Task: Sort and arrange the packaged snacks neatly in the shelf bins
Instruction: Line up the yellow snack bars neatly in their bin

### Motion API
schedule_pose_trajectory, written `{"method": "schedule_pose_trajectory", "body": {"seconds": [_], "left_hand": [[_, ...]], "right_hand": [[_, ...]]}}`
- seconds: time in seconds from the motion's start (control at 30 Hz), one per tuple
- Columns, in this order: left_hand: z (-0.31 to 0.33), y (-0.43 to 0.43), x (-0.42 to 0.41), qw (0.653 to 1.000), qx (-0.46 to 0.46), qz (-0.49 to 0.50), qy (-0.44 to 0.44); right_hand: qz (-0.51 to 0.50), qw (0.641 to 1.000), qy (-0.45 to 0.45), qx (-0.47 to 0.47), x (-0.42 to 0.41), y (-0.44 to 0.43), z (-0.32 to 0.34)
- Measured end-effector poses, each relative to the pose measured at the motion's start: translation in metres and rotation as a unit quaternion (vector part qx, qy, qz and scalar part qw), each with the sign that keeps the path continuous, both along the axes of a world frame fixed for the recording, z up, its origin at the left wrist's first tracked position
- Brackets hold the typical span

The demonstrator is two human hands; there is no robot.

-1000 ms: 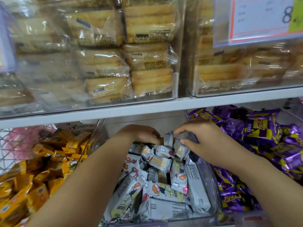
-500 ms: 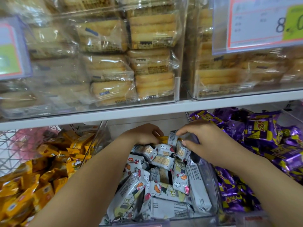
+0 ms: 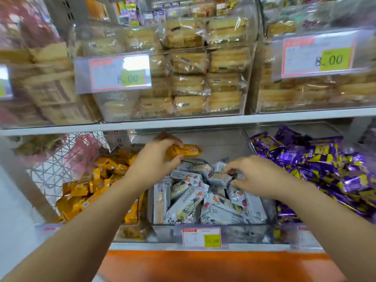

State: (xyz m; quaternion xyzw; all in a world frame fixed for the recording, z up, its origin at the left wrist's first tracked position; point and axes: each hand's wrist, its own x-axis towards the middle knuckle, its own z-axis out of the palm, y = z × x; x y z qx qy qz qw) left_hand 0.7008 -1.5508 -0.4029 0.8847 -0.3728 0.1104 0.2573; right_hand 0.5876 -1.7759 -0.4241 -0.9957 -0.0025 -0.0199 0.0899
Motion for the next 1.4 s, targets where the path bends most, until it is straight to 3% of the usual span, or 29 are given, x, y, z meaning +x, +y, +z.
{"method": "schedule_pose_trajectory", "body": {"seconds": [0.1,0.37,0.5,0.6,0.7,0.8,0.9,1.0,1.3,1.4], "left_hand": [[-0.004,0.033,-0.010,0.997,-0.026,0.032,-0.066],[-0.025,0.076,-0.006,0.978,-0.037,0.124,-0.162],[-0.035,0.083,0.004,0.969,-0.021,0.202,-0.139],[-0.041,0.087,0.009,0.974,0.016,0.208,-0.092],[-0.045,0.088,0.011,0.980,0.026,0.186,-0.060],[-0.043,0.084,0.011,0.983,0.013,0.179,-0.048],[-0.042,0.081,0.009,0.987,0.023,0.155,-0.023],[-0.044,0.081,0.010,0.990,0.038,0.137,-0.008],[-0.045,0.078,0.012,0.991,0.044,0.129,0.002],[-0.045,0.078,0.012,0.991,0.043,0.126,0.007]], "right_hand": [[0.014,0.991,0.093,-0.095,0.010,0.010,-0.002],[0.021,0.971,0.216,-0.098,0.041,0.009,0.001],[-0.002,0.987,0.137,-0.086,0.052,0.005,0.002],[0.001,0.992,0.113,-0.050,0.047,0.003,0.014],[0.029,0.976,0.204,-0.063,0.033,0.005,0.024],[0.031,0.943,0.289,-0.162,0.024,0.014,0.015],[0.039,0.955,0.180,-0.230,0.026,0.015,-0.002],[0.008,0.976,0.070,-0.204,0.036,0.011,-0.005],[-0.079,0.989,-0.053,-0.110,0.046,-0.012,-0.005],[-0.062,0.996,-0.036,-0.043,0.033,-0.002,0.002]]}}
